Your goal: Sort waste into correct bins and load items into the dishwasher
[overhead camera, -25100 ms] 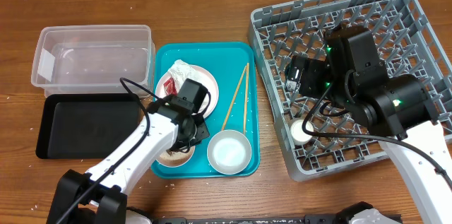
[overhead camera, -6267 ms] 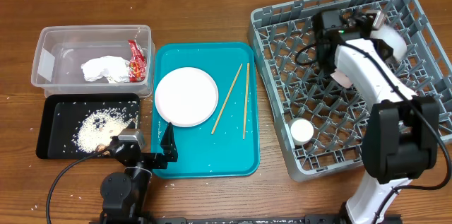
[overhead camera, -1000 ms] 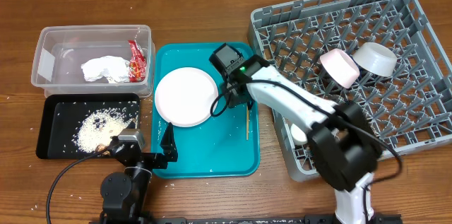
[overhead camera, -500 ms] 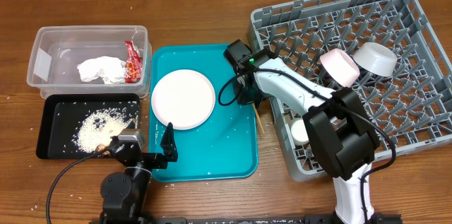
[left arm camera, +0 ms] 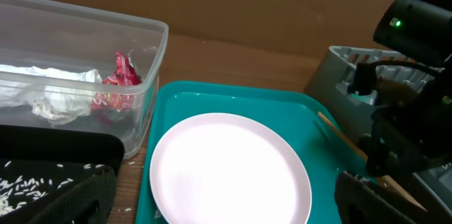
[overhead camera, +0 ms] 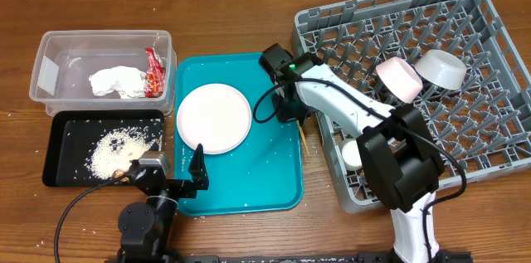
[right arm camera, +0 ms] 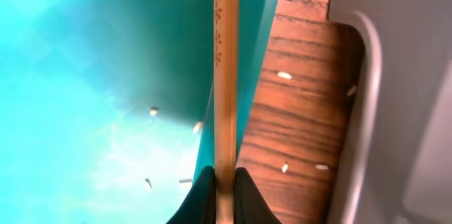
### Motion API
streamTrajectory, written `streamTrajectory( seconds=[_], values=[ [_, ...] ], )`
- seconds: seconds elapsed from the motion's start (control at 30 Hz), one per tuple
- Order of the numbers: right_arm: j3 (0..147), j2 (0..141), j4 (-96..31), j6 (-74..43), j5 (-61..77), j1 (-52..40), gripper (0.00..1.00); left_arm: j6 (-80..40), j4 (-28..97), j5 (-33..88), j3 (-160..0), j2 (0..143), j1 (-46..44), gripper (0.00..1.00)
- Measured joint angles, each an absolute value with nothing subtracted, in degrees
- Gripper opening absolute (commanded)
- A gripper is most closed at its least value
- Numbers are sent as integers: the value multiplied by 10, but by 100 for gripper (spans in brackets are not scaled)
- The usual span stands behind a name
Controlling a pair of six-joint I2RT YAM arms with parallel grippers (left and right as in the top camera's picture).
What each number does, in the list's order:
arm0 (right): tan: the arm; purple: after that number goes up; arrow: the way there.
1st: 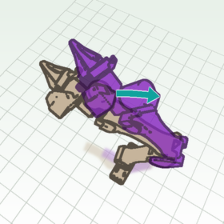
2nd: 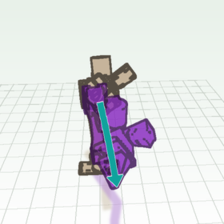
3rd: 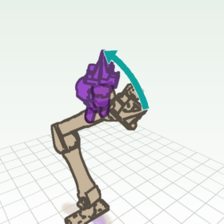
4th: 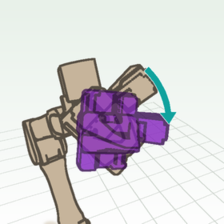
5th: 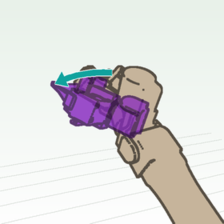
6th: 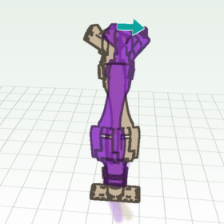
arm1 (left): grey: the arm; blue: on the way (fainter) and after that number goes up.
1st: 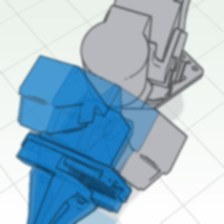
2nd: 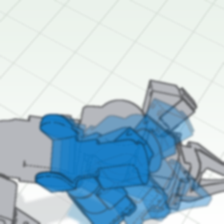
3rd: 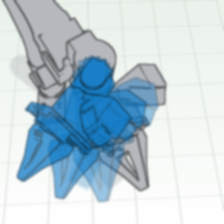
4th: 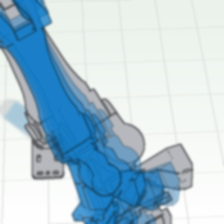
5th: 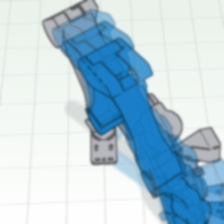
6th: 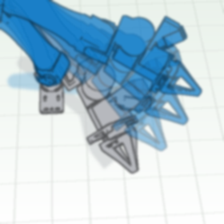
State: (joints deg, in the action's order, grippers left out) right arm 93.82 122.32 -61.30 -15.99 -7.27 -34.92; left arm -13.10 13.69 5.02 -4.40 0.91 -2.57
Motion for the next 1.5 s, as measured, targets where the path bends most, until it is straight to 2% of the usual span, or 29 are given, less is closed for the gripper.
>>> streamTrajectory(
  seconds=[0.37,0.57,0.6,0.63,0.67,0.7,0.77,0.87,1.03,1.17,1.5],
  values=[
    [958,1087,-622,-161,-139,-330,4,-131,137,50,-44,9,-26,100],
    [971,1052,-599,-46,-103,-253,6,-131,137,50,-44,9,-26,100],
    [970,1056,-598,-31,-95,-243,11,-131,137,50,-44,9,-26,100],
    [968,1061,-595,-20,-87,-234,20,-131,137,50,-44,9,-26,100],
    [966,1065,-592,-13,-83,-229,36,-131,137,50,-44,9,-26,100],
    [962,1070,-590,-5,-77,-226,42,-131,137,50,-44,9,-26,100],
    [959,1077,-596,7,-74,-225,49,-131,137,50,-44,9,-26,100],
    [958,1081,-609,14,-70,-230,50,-131,137,50,-44,9,-26,100],
    [963,1080,-613,-11,-36,-260,53,-131,137,50,-44,9,-26,100],
    [964,1080,-583,-63,28,-309,60,-131,137,50,-44,9,-26,100],
    [961,1132,-473,-289,57,-394,63,-131,137,50,-44,9,-26,100]
  ],
)
